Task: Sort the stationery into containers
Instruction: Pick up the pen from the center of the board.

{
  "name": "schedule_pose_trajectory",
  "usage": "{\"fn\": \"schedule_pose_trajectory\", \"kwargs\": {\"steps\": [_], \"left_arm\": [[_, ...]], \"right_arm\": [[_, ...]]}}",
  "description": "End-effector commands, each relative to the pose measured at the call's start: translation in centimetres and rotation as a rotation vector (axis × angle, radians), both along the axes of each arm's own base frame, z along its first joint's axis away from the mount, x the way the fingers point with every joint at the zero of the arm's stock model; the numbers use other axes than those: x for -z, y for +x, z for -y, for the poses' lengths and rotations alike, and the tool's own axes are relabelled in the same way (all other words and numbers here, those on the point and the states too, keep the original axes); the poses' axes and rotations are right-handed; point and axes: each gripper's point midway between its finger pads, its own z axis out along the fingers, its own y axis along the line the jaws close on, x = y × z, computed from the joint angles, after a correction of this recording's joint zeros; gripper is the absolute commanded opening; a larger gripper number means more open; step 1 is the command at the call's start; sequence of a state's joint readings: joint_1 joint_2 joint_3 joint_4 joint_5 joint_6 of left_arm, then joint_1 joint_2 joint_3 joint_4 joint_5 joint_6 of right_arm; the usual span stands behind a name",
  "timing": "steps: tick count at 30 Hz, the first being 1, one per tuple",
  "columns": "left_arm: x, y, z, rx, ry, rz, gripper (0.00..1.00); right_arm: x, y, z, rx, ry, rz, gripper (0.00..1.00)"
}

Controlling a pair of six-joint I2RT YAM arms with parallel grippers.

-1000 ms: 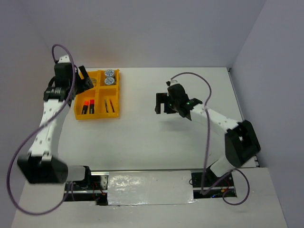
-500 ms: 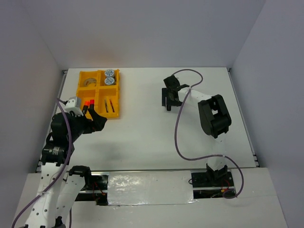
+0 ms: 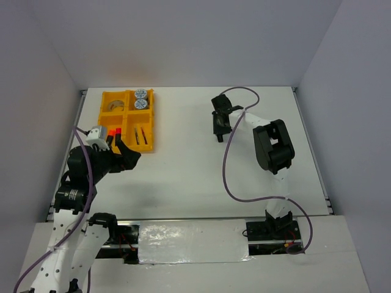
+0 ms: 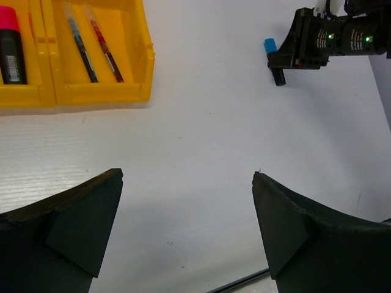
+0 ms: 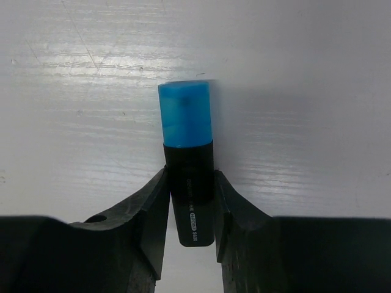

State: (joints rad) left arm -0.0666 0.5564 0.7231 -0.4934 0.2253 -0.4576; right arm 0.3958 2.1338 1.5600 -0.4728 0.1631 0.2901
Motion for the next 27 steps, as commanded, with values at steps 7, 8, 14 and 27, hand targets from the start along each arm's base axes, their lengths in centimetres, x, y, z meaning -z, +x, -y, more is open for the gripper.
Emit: {"fn": "schedule_pose_trajectory", "kwargs": {"steps": [7, 8, 14, 27], "left_arm": [[-3.7, 2.2, 5.9, 0.158, -0.385, 0.09, 0.99], [-3.8, 2.4, 6.5, 0.173, -0.409, 0.087, 0.99], [-3.8, 3.8, 13.1, 0.276, -0.486, 0.018, 0.98], [-2.2, 5.1, 17.3, 0.287, -0.525, -0.037, 0.9]], "right_arm": [[-6.4, -7.3, -5.0, -0.136, 0.227, 0.115, 0.0], [-6.4, -8.5, -5.4, -0.157, 0.254, 0.133, 0.0], [-13.5, -16.0, -11.6, -0.303, 0.528, 0.264, 0.0], [-18.9, -22.4, -16.8, -0.423, 0.666, 0.36, 0.0]]}}
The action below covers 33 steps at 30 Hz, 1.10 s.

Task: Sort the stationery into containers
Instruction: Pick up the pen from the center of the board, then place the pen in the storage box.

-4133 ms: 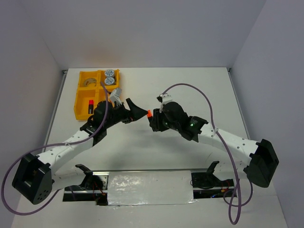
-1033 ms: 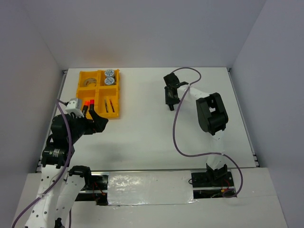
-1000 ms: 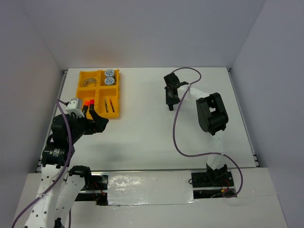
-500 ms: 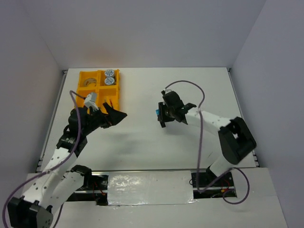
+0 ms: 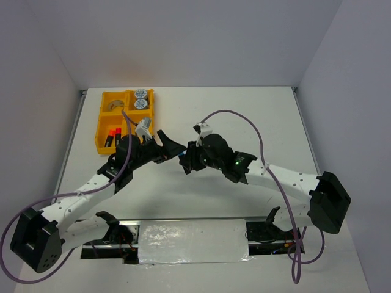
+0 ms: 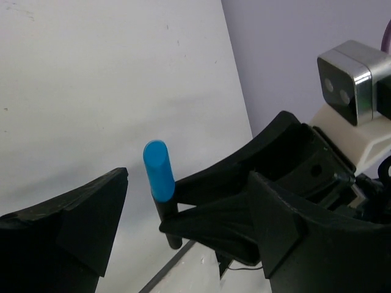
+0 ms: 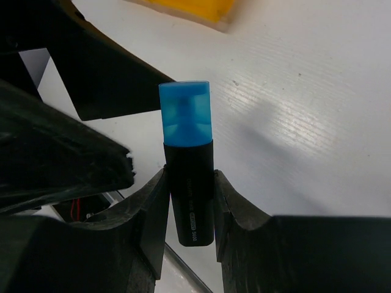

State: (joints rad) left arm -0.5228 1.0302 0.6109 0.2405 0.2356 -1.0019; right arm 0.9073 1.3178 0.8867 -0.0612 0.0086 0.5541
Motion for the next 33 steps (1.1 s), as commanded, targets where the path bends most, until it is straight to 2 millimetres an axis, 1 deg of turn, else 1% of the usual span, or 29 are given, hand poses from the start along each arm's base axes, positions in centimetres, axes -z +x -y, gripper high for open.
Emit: {"fn": "schedule_pose_trajectory", "kwargs": {"steps": [1, 2, 3, 5, 7, 8, 10, 11, 15, 16, 17, 18, 19, 20, 21, 22, 23, 24, 25, 26, 27, 28, 29, 30, 31, 32, 33], "left_arm": [[-3.1, 1.3, 0.4, -0.031, -0.049, 0.09, 0.87], [-3.0, 1.4, 0.4, -0.031, -0.046, 0.089, 0.84], [-2.5, 1.4, 0.4, -0.032, -0.037, 0.077, 0.76], [-2.2, 1.5, 0.5, -0.029, -0.031, 0.072, 0.69], [-2.0, 1.5, 0.5, -0.028, -0.032, 0.067, 0.59], [-2.0, 1.5, 0.6, -0.022, -0.034, 0.068, 0.57], [-1.7, 1.6, 0.7, -0.022, -0.03, 0.061, 0.56], [-1.8, 1.6, 0.8, -0.017, -0.03, 0.063, 0.55], [-1.9, 1.5, 1.5, 0.016, -0.043, 0.076, 0.18], [-2.1, 1.6, 1.5, 0.02, -0.044, 0.084, 0.11], [-2.2, 1.8, 1.5, 0.018, -0.025, 0.088, 0.07], [-2.1, 2.1, 1.3, 0.01, -0.003, 0.089, 0.05], [-2.2, 2.5, 0.9, -0.009, 0.031, 0.093, 0.03], [-2.3, 3.6, -0.5, -0.073, 0.128, 0.097, 0.0], [-2.1, 4.2, -1.5, -0.116, 0.185, 0.095, 0.0], [-2.2, 4.9, -2.7, -0.166, 0.235, 0.092, 0.0], [-2.2, 5.8, -4.8, -0.205, 0.322, 0.086, 0.0], [-2.3, 7.2, -7.4, -0.311, 0.399, 0.088, 0.0], [-3.0, 8.7, -9.3, -0.36, 0.479, 0.111, 0.0], [-2.0, 9.6, -13.1, -0.44, 0.57, 0.046, 0.0], [-1.9, 10.5, -16.7, -0.569, 0.687, 0.014, 0.0], [-2.3, 11.7, -19.2, -0.639, 0.792, -0.014, 0.01], [-2.1, 12.0, -22.9, -0.737, 0.856, -0.07, 0.01], [-1.6, 12.1, -24.5, -0.753, 0.885, -0.112, 0.01], [-1.6, 13.0, -26.0, -0.779, 0.885, -0.138, 0.02], [-1.5, 13.2, -28.8, -0.837, 0.875, -0.175, 0.03], [-2.0, 14.0, -29.3, -0.844, 0.856, -0.157, 0.04]], "right_arm": [[-3.6, -0.1, -1.0, 0.003, 0.095, 0.065, 0.0], [-3.7, -0.2, -1.0, 0.001, 0.099, 0.065, 0.0], [-3.8, -0.4, -1.0, -0.004, 0.103, 0.068, 0.0], [-4.1, -0.4, -1.1, -0.005, 0.106, 0.074, 0.0], [-4.5, -0.4, -1.1, -0.006, 0.111, 0.082, 0.0], [-4.5, -0.6, -1.2, -0.012, 0.113, 0.08, 0.0], [-4.8, -0.8, -1.2, -0.018, 0.121, 0.081, 0.0], [-5.5, -0.7, -1.5, -0.025, 0.148, 0.098, 0.0], [-5.6, -0.8, -1.8, -0.04, 0.149, 0.102, 0.0], [-5.5, -0.9, -1.9, -0.044, 0.149, 0.105, 0.07], [-5.9, -1.2, -2.3, -0.08, 0.165, 0.115, 0.23], [-5.5, -1.2, -2.3, -0.081, 0.16, 0.114, 0.47], [-5.5, -1.0, -2.1, -0.073, 0.155, 0.123, 0.99], [-5.0, -0.2, -1.0, -0.022, 0.121, 0.126, 1.0], [-4.1, 0.4, 0.0, 0.016, 0.096, 0.116, 1.0], [-3.8, 0.7, 0.9, 0.04, 0.085, 0.112, 1.0], [-4.3, 1.6, 2.4, 0.08, 0.1, 0.122, 1.0], [-2.9, 1.5, 3.5, 0.091, 0.083, 0.101, 1.0], [-2.6, 1.7, 4.5, 0.11, 0.085, 0.101, 1.0], [-3.2, 2.4, 6.5, 0.156, 0.091, 0.114, 1.0], [-2.1, 2.1, 7.5, 0.166, 0.076, 0.103, 1.0], [-2.0, 2.1, 8.5, 0.182, 0.073, 0.109, 1.0], [-2.9, 2.0, 9.3, 0.19, 0.092, 0.141, 1.0], [-2.3, 1.9, 10.2, 0.202, 0.079, 0.14, 1.0], [-2.3, 1.8, 10.6, 0.205, 0.079, 0.149, 1.0], [-2.7, 1.6, 10.9, 0.2, 0.078, 0.171, 1.0], [-2.7, 1.5, 11.1, 0.199, 0.069, 0.176, 1.0]]}}
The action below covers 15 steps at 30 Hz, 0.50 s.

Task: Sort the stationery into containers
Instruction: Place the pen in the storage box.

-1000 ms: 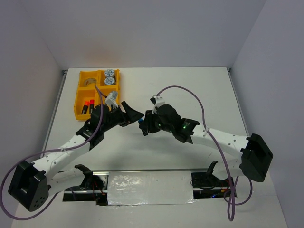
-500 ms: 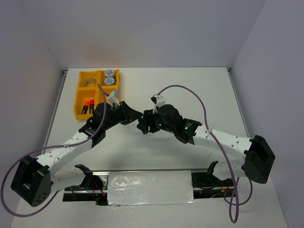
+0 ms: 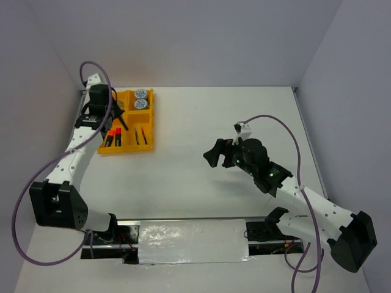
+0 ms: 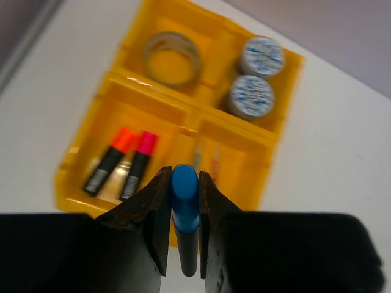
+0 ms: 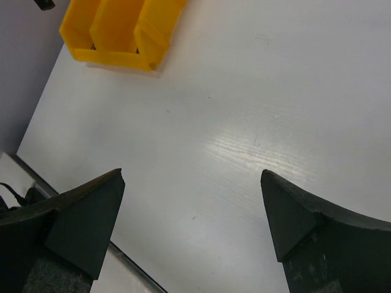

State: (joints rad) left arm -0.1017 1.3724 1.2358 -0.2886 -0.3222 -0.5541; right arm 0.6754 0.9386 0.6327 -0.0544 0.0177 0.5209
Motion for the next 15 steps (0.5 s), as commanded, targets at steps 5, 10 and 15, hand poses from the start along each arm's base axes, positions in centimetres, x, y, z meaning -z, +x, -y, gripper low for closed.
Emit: {"fn": "schedule_pose_trajectory", "kwargs": {"steps": [5, 10, 15], "left_arm": [[0.2, 2.1, -8.6, -0.04, 0.191, -0.07, 0.2], [3.6, 3.4, -10.3, -0.031, 0.29, -0.124, 0.22], [6.6, 4.9, -10.5, -0.018, 0.287, -0.155, 0.32]], "right_arm": [[-0.6, -1.5, 0.3, -0.092, -0.018, 0.056, 1.0], [-0.9, -2.4, -0.2, -0.147, -0.015, 0.06, 1.0], [-2.0, -3.0, -0.1, -0.174, -0.006, 0.088, 1.0]]}}
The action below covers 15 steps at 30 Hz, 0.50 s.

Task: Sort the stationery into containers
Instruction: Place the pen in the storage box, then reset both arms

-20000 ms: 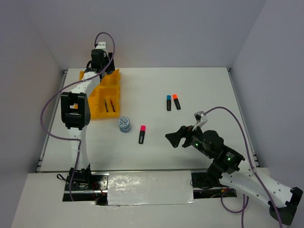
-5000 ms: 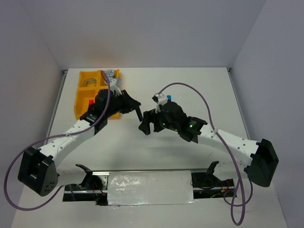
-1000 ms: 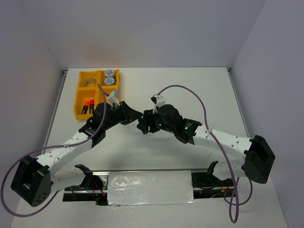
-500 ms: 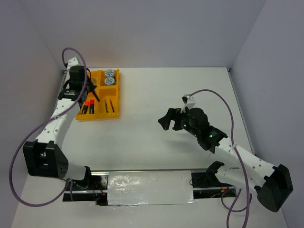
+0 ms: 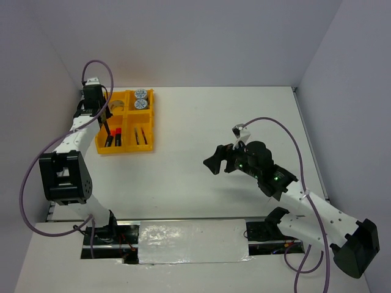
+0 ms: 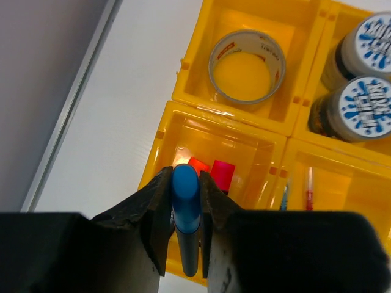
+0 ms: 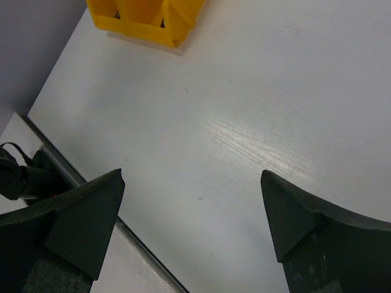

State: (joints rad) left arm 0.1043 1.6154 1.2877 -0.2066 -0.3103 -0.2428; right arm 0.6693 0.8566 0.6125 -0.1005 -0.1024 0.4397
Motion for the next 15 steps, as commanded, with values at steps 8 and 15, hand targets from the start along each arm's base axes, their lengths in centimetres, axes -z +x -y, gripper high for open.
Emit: {"fn": "schedule_pose_trajectory", "kwargs": {"steps": [8, 15], "left_arm": [[2.1, 1.7, -0.6, -0.001, 0.012, 0.003, 0.84], [-2.3, -1.0, -1.7, -0.169, -0.025, 0.029, 0.96]], "right_arm": [[-2.7, -0.9, 0.3, -0.054, -0.003, 0.076, 1.0], [-4.3, -1.4, 1.7, -0.02, -0.018, 0.102, 1.0]]}}
